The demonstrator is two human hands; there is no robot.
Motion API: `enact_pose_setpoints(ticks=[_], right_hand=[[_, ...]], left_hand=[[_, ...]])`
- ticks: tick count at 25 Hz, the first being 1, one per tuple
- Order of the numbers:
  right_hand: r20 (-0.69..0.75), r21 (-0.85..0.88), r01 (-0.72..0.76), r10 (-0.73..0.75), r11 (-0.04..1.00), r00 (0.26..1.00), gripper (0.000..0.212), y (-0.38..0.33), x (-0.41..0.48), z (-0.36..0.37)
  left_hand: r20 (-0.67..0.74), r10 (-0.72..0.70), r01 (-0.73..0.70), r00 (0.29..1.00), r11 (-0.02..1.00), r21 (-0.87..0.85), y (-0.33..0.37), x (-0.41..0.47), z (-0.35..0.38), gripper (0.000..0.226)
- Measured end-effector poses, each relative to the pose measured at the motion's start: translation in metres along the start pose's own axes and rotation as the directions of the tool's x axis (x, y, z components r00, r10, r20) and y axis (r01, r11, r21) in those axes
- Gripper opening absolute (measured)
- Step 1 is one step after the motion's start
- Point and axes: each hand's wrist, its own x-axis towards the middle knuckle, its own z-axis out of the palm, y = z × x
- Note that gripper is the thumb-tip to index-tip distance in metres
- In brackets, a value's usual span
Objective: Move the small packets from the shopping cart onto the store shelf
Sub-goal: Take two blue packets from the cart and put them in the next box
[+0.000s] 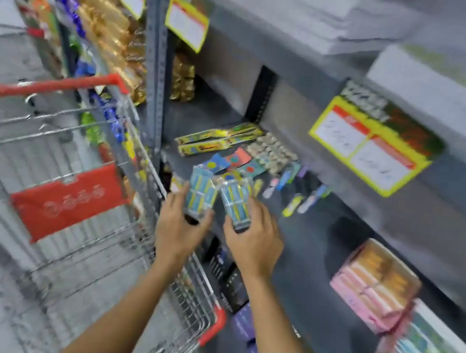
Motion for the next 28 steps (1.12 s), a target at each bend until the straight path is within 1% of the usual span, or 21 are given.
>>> enact_pose_setpoints(ticks=[3, 5, 6, 8, 10, 11, 12, 13, 15, 17, 18, 20, 21, 23, 26, 28], right_hand=[[-0.111, -0.098, -0.125, 0.114, 0.987, 0.987, 0.047, 0.057, -0.01, -0.057], [-0.161, -0.197, -0.28, 0.251, 0.94, 0.955, 0.045, 0.101, -0.027, -0.097], [-0.198, -0.224, -0.37, 0.33, 0.902, 0.923, 0.047, 0.123, -0.04, -0.118], [-0.268, -0.205, -0.537, 0.48, 0.818, 0.835, 0.052, 0.153, -0.066, -0.15], [-0.317, -0.15, -0.708, 0.645, 0.69, 0.695, 0.053, 0.179, -0.1, -0.181], [-0.332, -0.16, -0.767, 0.697, 0.622, 0.635, 0.054, 0.189, -0.117, -0.193], [-0.344, -0.192, -0.805, 0.73, 0.562, 0.591, 0.054, 0.197, -0.132, -0.202], [-0.36, -0.233, -0.823, 0.741, 0.517, 0.567, 0.051, 0.205, -0.145, -0.211], [-0.373, -0.313, -0.821, 0.734, 0.477, 0.568, 0.048, 0.214, -0.161, -0.218], [-0.335, -0.41, -0.774, 0.709, 0.483, 0.62, 0.052, 0.219, -0.167, -0.22], [-0.316, -0.453, -0.742, 0.69, 0.494, 0.651, 0.054, 0.221, -0.169, -0.22], [-0.299, -0.483, -0.717, 0.675, 0.503, 0.675, 0.052, 0.221, -0.17, -0.22], [-0.301, -0.474, -0.72, 0.675, 0.507, 0.674, 0.05, 0.22, -0.17, -0.219], [-0.306, -0.468, -0.717, 0.666, 0.517, 0.68, 0.046, 0.22, -0.171, -0.218], [-0.269, -0.508, -0.646, 0.608, 0.57, 0.747, 0.046, 0.227, -0.178, -0.217], [-0.245, -0.512, -0.625, 0.597, 0.589, 0.764, 0.047, 0.229, -0.18, -0.218]], left_hand=[[0.209, 0.101, -0.076, 0.973, 0.989, -0.123, 0.055, -0.051, 0.044, 0.068], [0.337, 0.159, -0.094, 0.928, 0.975, -0.2, 0.092, -0.088, 0.076, 0.065], [0.397, 0.184, -0.093, 0.899, 0.967, -0.239, 0.11, -0.108, 0.091, 0.062], [0.465, 0.216, -0.083, 0.859, 0.954, -0.29, 0.137, -0.142, 0.112, 0.061], [0.544, 0.229, -0.08, 0.807, 0.955, -0.284, 0.16, -0.179, 0.132, 0.061], [0.585, 0.238, -0.079, 0.775, 0.956, -0.284, 0.168, -0.197, 0.141, 0.059], [0.625, 0.256, -0.083, 0.738, 0.953, -0.292, 0.174, -0.212, 0.148, 0.059], [0.657, 0.282, -0.107, 0.699, 0.95, -0.294, 0.182, -0.225, 0.154, 0.059], [0.68, 0.333, -0.235, 0.653, 0.943, -0.236, 0.188, -0.24, 0.167, 0.06], [0.695, 0.354, -0.4, 0.626, 0.91, -0.103, 0.186, -0.248, 0.176, 0.053], [0.7, 0.358, -0.477, 0.618, 0.879, -0.029, 0.183, -0.25, 0.177, 0.048], [0.702, 0.383, -0.601, 0.6, 0.795, 0.08, 0.179, -0.251, 0.175, 0.042], [0.705, 0.4, -0.638, 0.585, 0.765, 0.095, 0.178, -0.249, 0.173, 0.041], [0.704, 0.438, -0.667, 0.559, 0.742, 0.068, 0.173, -0.243, 0.17, 0.043], [0.717, 0.479, -0.682, 0.507, 0.731, -0.006, 0.162, -0.237, 0.169, 0.041], [0.743, 0.455, -0.666, 0.49, 0.745, -0.017, 0.156, -0.24, 0.168, 0.044]])
